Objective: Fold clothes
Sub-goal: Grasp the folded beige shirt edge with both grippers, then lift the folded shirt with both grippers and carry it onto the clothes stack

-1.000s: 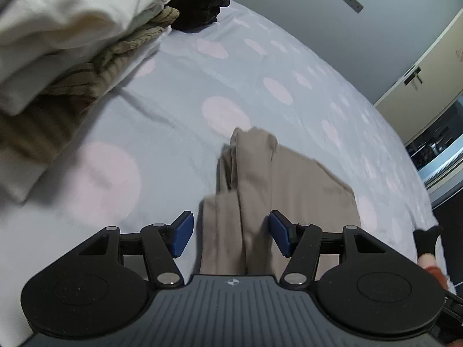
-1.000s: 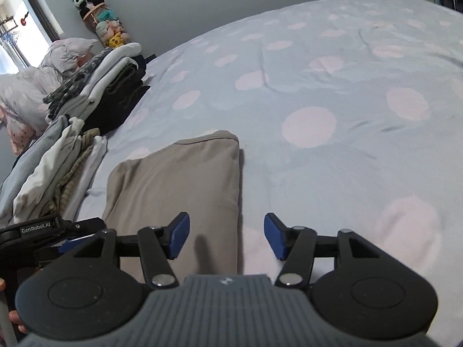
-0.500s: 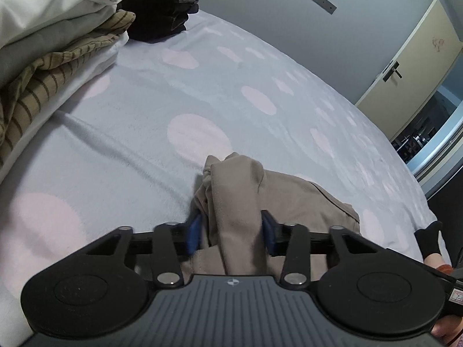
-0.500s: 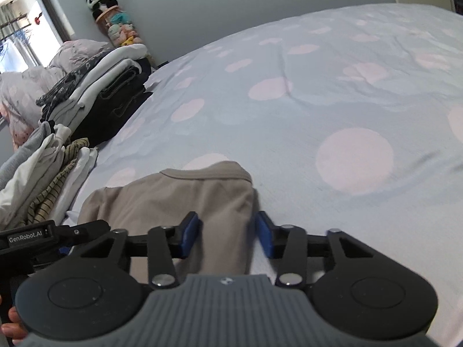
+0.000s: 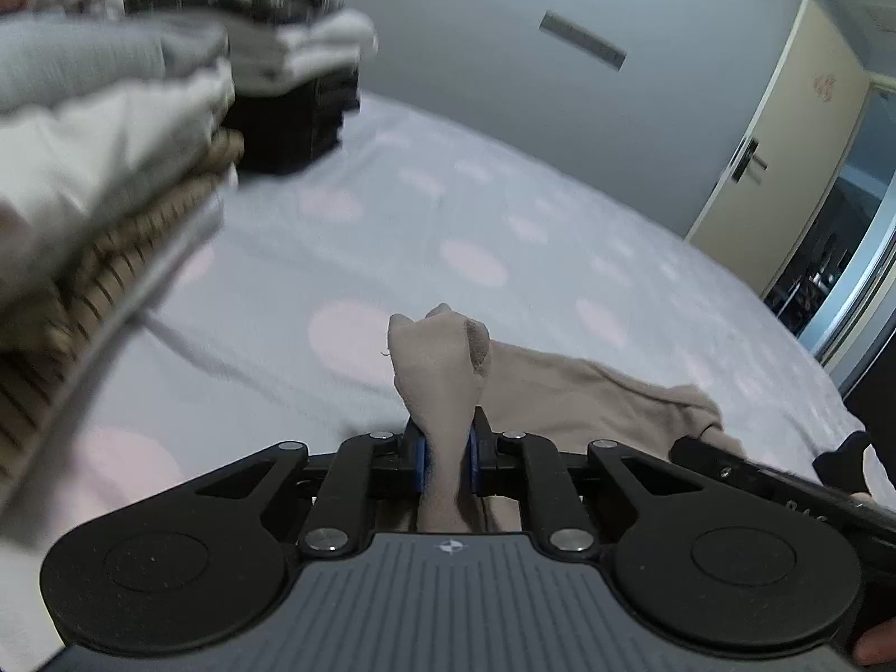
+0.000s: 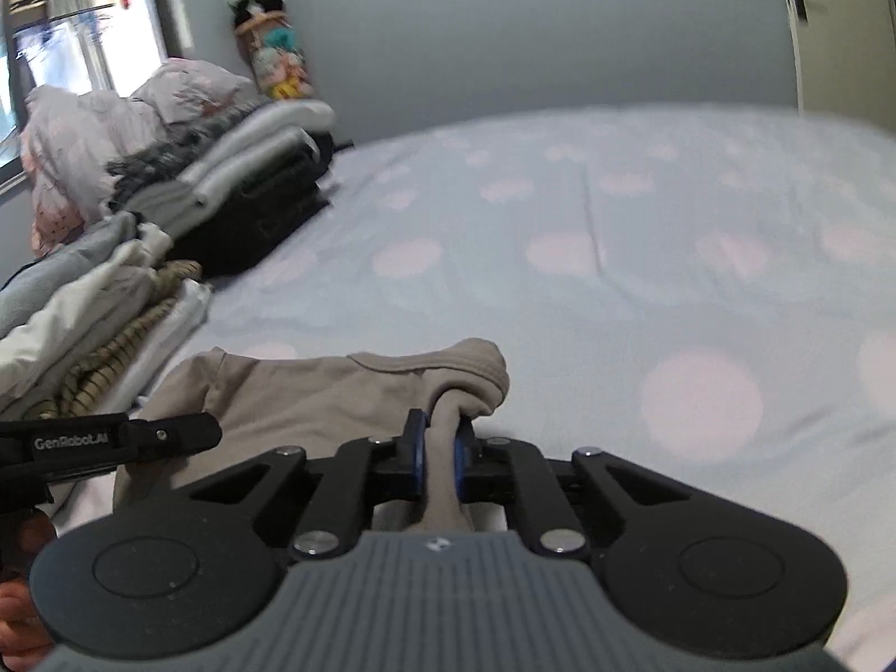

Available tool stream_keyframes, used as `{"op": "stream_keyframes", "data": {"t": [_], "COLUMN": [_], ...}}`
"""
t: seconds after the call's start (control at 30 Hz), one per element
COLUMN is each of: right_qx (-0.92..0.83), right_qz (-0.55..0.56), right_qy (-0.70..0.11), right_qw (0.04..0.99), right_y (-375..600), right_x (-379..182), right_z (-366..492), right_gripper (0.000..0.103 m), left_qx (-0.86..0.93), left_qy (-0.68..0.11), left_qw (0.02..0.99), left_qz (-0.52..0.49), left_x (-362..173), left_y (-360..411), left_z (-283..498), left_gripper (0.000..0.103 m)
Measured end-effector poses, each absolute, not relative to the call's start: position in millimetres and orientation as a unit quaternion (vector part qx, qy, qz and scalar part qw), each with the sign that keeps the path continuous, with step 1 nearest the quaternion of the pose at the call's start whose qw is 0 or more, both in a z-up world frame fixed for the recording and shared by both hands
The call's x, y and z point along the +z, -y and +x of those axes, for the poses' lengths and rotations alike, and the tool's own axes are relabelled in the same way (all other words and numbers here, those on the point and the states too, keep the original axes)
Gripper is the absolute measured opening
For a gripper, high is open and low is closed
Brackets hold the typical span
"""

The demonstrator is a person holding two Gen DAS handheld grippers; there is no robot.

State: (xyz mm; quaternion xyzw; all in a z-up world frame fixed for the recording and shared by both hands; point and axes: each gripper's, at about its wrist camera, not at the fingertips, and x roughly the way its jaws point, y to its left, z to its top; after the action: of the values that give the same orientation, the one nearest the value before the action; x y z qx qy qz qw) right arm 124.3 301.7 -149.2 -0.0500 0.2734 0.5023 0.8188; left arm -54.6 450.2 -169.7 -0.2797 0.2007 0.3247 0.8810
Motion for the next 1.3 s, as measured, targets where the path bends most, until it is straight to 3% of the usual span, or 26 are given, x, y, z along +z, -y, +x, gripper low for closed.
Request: {"op": "stream_keyframes", "data": {"t": [0.7,1.07,1.3], "right_qx": [0.594,0.663,0.668], "right_qz": [-0.035,0.023,0.048], "right_qy": [-0.085,-0.077,-0.108], "right_qw": [0.799,0.744,0.735], "right_y": [-281.9,-376.5,-432.5], "right_x": [-2.1,62.9,64.8], "right_z": [-8.6,-78.9,-97.2], "right_gripper": [0.010,0.010,0.010], "left_qx": [0.408,0.478,0.495], "left_qy": [-0.044,-0.067,-0.128], "left_qw": [0.890,0.870,0.858], "left_qz": [-0.200,-0.097,-0.052], "left_x": [-10.3,95.5,95.2], "left_y": [-416.4,-488.4,-542.0], "left_z": [-200.0,-264.7,-249.3], "left_gripper": [0.014,0.014,0.013]}}
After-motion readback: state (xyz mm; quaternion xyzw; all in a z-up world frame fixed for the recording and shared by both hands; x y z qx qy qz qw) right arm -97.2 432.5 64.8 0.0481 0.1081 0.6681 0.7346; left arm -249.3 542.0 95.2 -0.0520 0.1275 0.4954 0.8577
